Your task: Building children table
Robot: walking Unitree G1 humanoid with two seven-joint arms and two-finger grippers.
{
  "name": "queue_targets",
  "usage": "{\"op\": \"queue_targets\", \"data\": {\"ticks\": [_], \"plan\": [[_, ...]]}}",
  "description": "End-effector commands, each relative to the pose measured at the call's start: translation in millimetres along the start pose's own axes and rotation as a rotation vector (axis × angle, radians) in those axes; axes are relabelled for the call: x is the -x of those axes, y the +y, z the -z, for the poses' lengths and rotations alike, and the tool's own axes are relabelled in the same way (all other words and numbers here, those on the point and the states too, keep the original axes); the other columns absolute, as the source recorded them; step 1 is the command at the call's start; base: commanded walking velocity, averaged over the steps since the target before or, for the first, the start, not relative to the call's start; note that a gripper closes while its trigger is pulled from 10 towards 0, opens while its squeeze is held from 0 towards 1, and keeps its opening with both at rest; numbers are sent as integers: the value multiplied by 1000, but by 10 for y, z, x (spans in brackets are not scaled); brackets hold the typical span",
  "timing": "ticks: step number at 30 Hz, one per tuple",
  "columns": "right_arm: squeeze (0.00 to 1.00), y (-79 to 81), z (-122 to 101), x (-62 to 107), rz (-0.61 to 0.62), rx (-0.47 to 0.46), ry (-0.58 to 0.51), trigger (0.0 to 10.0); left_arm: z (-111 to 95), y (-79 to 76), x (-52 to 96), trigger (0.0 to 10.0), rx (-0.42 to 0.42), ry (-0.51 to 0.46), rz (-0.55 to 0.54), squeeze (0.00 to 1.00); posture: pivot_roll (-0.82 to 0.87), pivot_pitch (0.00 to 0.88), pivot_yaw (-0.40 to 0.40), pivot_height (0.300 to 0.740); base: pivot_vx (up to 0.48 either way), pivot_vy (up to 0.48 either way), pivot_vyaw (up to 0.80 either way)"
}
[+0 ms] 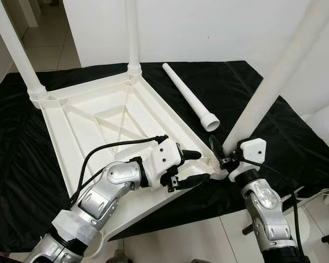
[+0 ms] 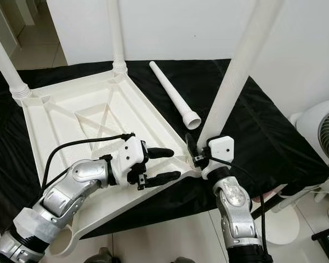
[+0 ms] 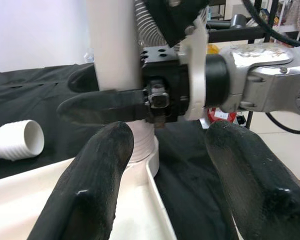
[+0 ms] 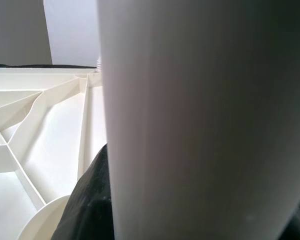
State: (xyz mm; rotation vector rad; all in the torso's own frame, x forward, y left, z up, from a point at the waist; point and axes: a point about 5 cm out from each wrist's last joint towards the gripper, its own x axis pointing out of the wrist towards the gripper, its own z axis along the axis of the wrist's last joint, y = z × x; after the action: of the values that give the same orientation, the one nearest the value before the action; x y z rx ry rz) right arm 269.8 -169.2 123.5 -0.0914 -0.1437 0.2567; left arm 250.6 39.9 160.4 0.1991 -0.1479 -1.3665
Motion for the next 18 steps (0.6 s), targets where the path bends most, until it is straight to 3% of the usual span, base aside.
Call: {"op": "queue_targets", "data": {"ticks": [1, 18], "plan": [[0, -6, 308, 94, 24, -35, 178, 10000, -18, -59, -9, 10000, -12, 1, 70, 0, 26, 8, 0, 740, 0, 0, 0], [0, -1, 302, 28, 61, -151, 249, 10000, -31, -73, -24, 10000, -14, 0, 63, 0, 24, 14, -11, 740, 0, 0, 0]]}}
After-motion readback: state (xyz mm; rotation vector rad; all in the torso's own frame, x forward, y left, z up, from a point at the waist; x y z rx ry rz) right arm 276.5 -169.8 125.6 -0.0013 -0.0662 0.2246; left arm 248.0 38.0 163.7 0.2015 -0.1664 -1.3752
